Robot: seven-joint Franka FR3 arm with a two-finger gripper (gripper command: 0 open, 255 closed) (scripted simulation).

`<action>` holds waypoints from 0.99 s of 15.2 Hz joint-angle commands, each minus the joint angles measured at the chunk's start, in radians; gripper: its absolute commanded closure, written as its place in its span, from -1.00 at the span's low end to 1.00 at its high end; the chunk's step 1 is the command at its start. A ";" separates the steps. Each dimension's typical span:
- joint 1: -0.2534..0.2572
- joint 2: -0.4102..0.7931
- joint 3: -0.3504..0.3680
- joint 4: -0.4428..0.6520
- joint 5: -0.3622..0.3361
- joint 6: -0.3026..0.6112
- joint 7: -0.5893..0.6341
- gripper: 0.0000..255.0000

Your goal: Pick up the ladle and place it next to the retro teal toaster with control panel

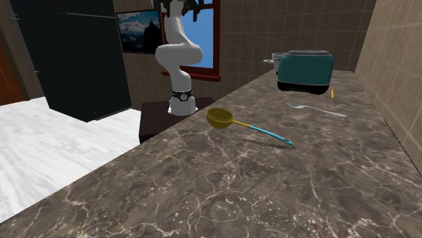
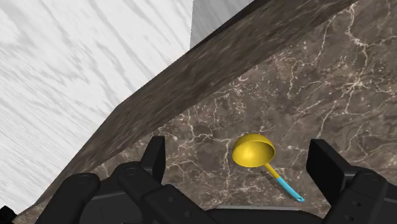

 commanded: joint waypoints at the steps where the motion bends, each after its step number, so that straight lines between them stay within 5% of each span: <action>1: 0.000 0.000 0.000 0.000 0.000 0.000 0.000 -1.00; 15: 0.109 0.562 -0.121 0.211 0.091 0.187 -0.304 -1.00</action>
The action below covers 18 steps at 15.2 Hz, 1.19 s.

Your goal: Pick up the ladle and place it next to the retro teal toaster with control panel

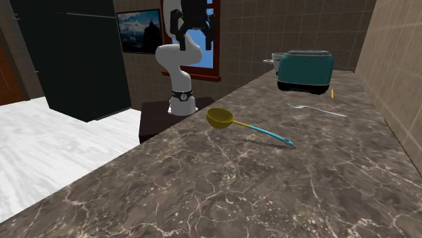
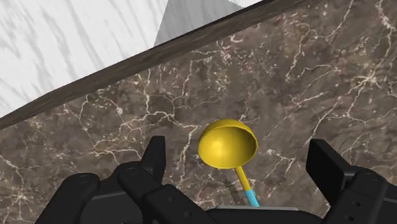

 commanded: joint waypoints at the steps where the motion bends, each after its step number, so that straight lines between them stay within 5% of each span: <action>1: 0.012 0.089 -0.013 0.045 0.022 0.018 -0.052 -1.00; 18: 0.041 0.759 0.039 0.553 0.172 -0.049 -0.366 -1.00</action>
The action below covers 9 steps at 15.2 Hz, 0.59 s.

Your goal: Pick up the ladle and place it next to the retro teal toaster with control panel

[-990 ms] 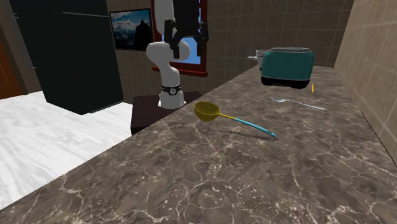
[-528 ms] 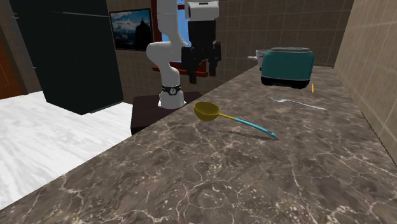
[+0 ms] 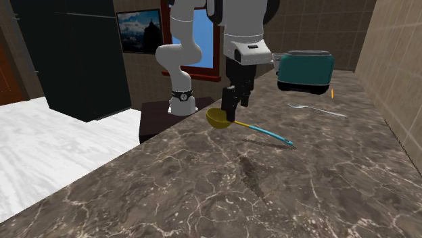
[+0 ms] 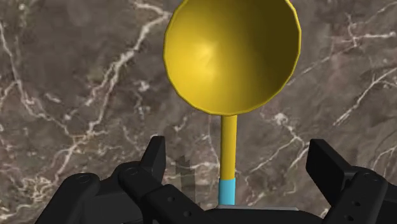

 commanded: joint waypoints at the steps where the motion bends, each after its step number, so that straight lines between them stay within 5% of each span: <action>1: -0.001 0.032 0.005 0.018 0.004 0.004 -0.015 -1.00; 9: 0.003 0.046 0.009 -0.050 0.009 0.087 -0.019 -1.00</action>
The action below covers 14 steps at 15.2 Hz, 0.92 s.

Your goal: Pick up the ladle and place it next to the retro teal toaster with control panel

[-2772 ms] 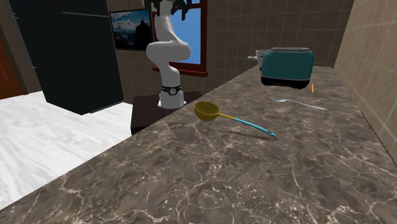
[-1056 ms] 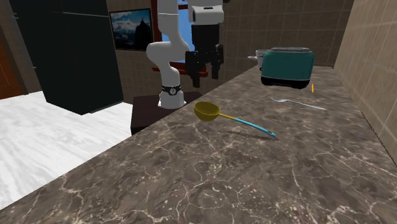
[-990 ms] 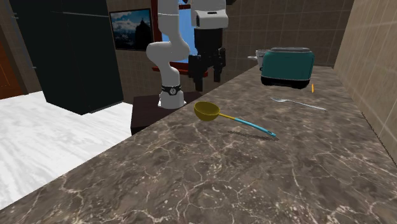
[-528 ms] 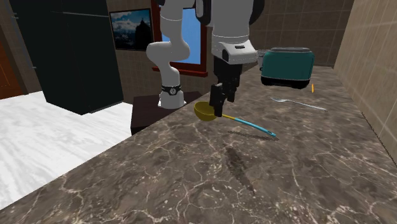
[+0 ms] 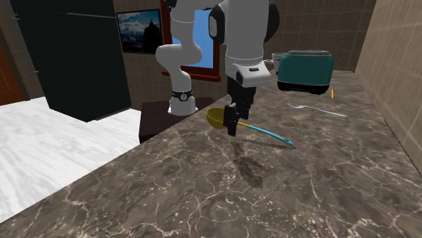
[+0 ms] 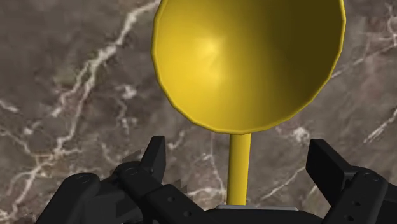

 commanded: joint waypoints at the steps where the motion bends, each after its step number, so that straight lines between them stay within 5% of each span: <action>1: 0.000 0.001 0.000 -0.004 0.000 0.005 0.000 -1.00; 6: 0.000 0.001 0.000 -0.003 0.000 0.005 0.000 -1.00; 7: 0.000 0.001 0.000 -0.003 0.000 0.005 0.000 1.00; 14: 0.000 0.000 0.000 -0.005 0.000 0.006 0.000 1.00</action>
